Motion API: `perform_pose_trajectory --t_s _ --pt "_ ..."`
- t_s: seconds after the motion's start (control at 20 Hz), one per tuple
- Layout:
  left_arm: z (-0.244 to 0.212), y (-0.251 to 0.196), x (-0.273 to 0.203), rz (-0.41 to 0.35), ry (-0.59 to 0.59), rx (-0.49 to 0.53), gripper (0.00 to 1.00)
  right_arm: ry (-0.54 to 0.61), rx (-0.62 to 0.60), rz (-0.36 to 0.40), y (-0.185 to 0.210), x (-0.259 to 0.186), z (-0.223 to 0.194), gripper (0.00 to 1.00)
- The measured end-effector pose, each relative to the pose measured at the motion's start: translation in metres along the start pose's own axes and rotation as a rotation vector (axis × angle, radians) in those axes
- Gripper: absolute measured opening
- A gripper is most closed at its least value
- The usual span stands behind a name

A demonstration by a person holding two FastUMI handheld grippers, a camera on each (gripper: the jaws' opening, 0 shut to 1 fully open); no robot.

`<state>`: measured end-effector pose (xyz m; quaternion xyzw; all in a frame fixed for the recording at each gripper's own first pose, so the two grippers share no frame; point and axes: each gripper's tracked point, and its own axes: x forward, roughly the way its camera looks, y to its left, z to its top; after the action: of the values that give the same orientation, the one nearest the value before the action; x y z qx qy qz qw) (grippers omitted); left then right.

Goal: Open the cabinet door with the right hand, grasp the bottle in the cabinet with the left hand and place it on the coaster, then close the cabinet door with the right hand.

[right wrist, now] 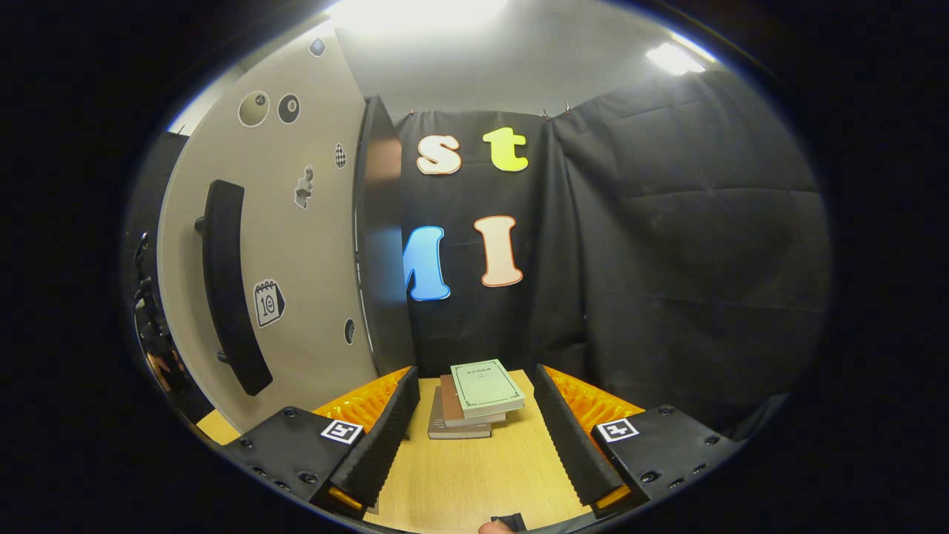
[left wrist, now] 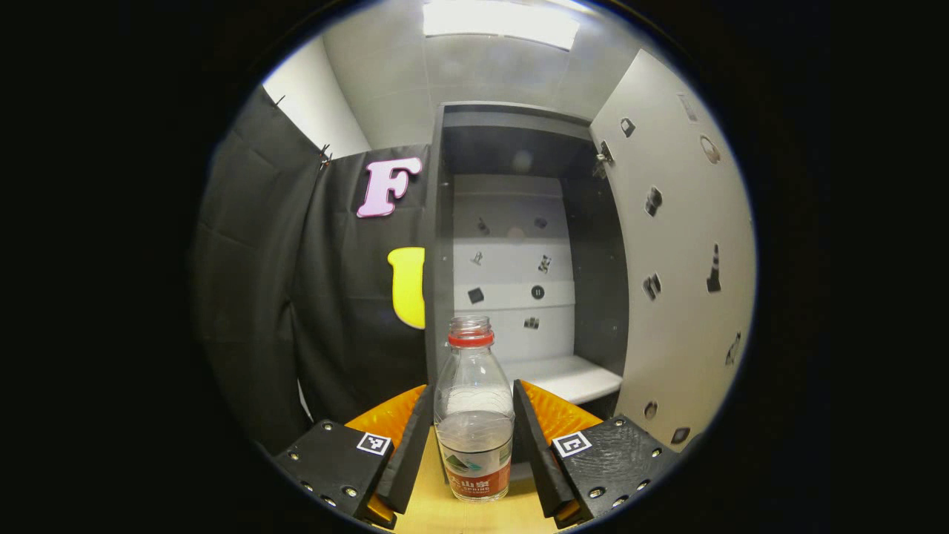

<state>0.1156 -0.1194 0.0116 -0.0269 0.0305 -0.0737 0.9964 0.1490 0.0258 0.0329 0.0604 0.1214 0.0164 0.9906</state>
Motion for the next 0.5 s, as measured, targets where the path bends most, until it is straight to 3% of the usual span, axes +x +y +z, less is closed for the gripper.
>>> perform_pose_trajectory --t_s 0.35,0.5 --pt "-0.07 0.01 -0.059 0.01 0.027 -0.056 0.61 0.005 0.074 0.033 0.015 0.001 -0.005 0.98" --pt "-0.105 0.019 -0.073 0.028 0.033 -0.078 0.59 -0.034 0.018 0.006 -0.001 0.005 -0.002 0.98"
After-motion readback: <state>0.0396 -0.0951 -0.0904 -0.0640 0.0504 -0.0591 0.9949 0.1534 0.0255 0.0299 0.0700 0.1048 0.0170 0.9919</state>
